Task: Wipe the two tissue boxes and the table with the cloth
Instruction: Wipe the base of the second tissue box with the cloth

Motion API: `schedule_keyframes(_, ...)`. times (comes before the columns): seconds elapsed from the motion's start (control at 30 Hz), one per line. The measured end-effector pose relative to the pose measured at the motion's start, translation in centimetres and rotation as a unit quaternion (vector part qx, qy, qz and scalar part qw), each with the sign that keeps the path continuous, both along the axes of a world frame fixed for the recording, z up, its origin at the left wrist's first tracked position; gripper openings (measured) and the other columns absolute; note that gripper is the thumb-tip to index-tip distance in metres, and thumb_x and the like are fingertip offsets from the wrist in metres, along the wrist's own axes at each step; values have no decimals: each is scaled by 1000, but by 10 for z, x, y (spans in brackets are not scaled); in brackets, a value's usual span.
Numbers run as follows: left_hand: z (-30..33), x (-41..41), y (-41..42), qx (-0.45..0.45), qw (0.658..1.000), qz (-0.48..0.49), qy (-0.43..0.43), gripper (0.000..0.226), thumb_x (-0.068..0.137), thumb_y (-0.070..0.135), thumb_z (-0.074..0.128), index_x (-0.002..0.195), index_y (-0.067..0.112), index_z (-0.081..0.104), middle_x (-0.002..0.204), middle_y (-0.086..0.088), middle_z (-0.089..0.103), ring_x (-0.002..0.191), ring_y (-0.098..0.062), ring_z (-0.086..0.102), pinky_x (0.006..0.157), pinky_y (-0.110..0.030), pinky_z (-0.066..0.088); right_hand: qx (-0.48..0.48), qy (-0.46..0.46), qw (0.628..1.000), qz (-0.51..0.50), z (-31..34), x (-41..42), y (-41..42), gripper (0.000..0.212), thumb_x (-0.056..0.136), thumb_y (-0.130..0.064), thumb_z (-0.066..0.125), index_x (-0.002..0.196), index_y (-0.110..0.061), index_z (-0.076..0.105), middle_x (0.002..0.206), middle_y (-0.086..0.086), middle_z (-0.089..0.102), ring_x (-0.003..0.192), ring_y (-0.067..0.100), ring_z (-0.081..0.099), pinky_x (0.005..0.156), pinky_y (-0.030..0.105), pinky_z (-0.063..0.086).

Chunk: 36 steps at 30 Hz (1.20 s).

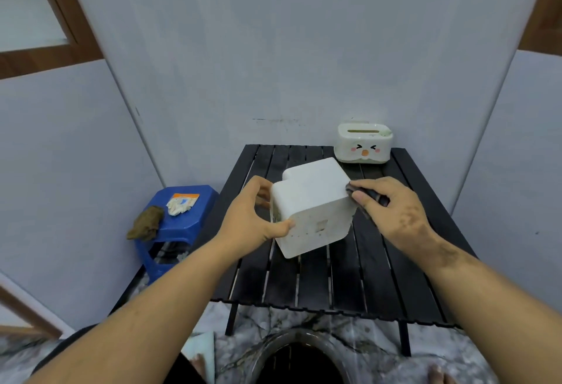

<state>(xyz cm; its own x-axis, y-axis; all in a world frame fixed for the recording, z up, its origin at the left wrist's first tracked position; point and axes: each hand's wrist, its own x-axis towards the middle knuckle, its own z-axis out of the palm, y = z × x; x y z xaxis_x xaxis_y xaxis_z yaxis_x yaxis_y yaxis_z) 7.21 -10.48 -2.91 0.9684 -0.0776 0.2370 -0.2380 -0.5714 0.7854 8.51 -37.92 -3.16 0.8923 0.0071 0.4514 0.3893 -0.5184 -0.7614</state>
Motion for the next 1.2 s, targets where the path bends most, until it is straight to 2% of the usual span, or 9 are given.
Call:
schedule_keyframes(0.13,4,11,5,19,999,-9,24,58,70,32,93,110,35,51,117,11,63,106,-10,65,85,-34,57,52,19,998,4,8,3,-13,19,87,-24,70,106,-28,74,98,-12,70,94,4,65,90,24,52)
schedule_keyframes(0.23,13,20,7,59,997,-18,51,60,70,33,92,111,36,49,118,12,62,107,-12,66,84,-32,58,83,20,996,-7,16,6,-27,19,87,-28,70,105,-31,74,90,-12,71,81,5,63,83,31,53)
schedule_keyframes(0.47,76,42,-26,296,951,-60,68,97,68,60,86,144,21,41,135,9,50,127,-18,49,111,-46,39,94,3,995,-29,25,10,-45,17,86,-24,71,103,-25,75,100,-13,71,91,7,64,91,31,54)
schedule_keyframes(0.6,93,63,-84,445,886,-118,60,79,74,73,75,123,18,49,119,6,59,116,-23,53,102,-45,29,86,19,996,-14,24,10,-45,17,86,-21,72,102,-23,76,100,-13,70,95,8,65,88,25,53)
schedule_keyframes(0.73,97,78,-113,509,848,-136,63,62,77,67,75,106,21,44,92,10,53,96,-20,53,101,-47,31,60,21,998,-2,24,7,-46,14,85,-20,74,96,-28,74,89,-17,68,83,-6,62,73,2,43)
schedule_keyframes(0.83,103,82,-108,505,850,-137,63,72,73,61,81,123,20,48,110,6,58,107,-23,55,103,-48,30,53,26,998,-2,25,6,-48,12,85,-20,73,95,-27,73,83,-17,65,75,-9,59,66,0,40)
schedule_keyframes(0.97,111,62,-76,466,874,-133,19,108,64,63,82,151,22,33,140,4,47,126,-24,49,111,-49,27,51,33,998,-7,25,6,-54,12,85,-23,73,97,-27,74,81,-18,63,74,0,58,66,4,41)
schedule_keyframes(1.07,105,36,-44,396,910,-124,-3,123,55,61,81,158,28,23,144,12,39,129,-15,45,114,-46,25,52,40,998,-12,24,6,-57,14,85,-24,73,98,-27,75,86,-15,67,82,4,61,74,10,41)
schedule_keyframes(1.2,79,7,-11,276,956,-99,-27,118,56,48,89,155,35,26,144,21,37,130,-9,41,112,-38,26,47,35,998,-6,24,3,-52,17,85,-25,73,102,-25,75,94,-13,70,92,5,64,80,12,45)
